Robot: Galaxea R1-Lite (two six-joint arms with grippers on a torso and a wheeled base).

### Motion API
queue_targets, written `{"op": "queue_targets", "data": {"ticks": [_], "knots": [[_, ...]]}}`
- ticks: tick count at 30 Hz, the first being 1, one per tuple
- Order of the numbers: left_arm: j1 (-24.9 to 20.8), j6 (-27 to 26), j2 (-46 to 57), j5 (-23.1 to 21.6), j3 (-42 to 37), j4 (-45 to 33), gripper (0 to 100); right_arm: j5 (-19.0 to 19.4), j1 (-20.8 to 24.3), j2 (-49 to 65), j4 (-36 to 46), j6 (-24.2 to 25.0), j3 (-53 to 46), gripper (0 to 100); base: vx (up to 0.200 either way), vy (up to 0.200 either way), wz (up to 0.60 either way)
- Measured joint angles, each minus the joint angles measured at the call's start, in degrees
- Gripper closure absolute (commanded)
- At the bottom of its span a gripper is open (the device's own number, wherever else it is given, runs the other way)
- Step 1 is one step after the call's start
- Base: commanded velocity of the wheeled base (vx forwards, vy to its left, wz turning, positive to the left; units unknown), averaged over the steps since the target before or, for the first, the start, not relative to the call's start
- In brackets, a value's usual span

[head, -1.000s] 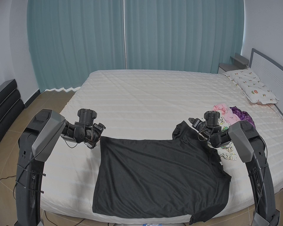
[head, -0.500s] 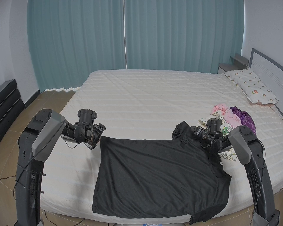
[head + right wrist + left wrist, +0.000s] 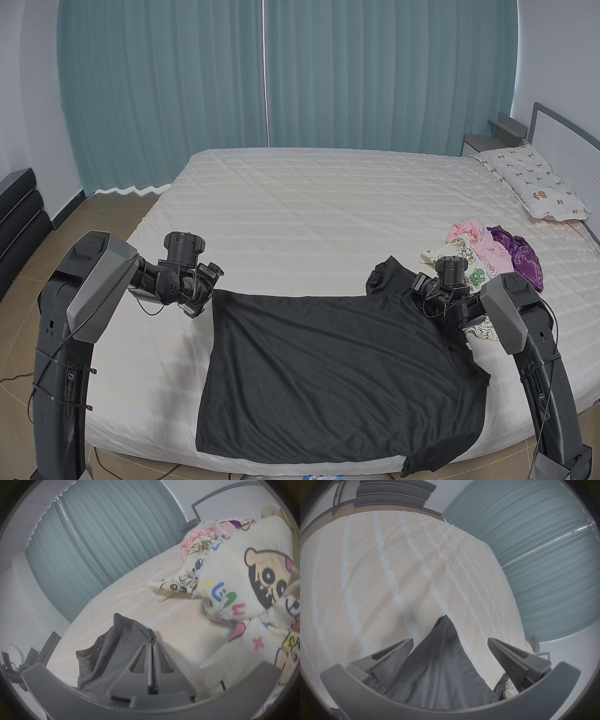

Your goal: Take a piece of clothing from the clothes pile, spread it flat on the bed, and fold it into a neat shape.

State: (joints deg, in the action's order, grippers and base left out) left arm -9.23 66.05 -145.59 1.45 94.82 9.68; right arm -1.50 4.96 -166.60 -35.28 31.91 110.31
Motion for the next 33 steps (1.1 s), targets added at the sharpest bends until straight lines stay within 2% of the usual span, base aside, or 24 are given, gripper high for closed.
{"op": "queue_targets", "data": {"ticks": [19, 25, 33], "knots": [[0.00, -0.06, -0.02, 0.02, 0.09, 0.06, 0, -2.62, -1.99, 0.55, -4.73, 0.54, 3.74, 100, 0.000, 0.000, 0.00], [0.00, -0.17, -0.05, 0.02, 0.11, 0.04, 0, -2.63, -2.22, 1.11, -8.20, 0.57, 4.24, 100, 0.000, 0.000, 0.00], [-0.11, -0.28, -0.13, 0.02, 0.11, 0.06, 0, -2.71, -2.85, 1.38, -8.29, 0.54, 4.29, 100, 0.000, 0.000, 0.00]]}}
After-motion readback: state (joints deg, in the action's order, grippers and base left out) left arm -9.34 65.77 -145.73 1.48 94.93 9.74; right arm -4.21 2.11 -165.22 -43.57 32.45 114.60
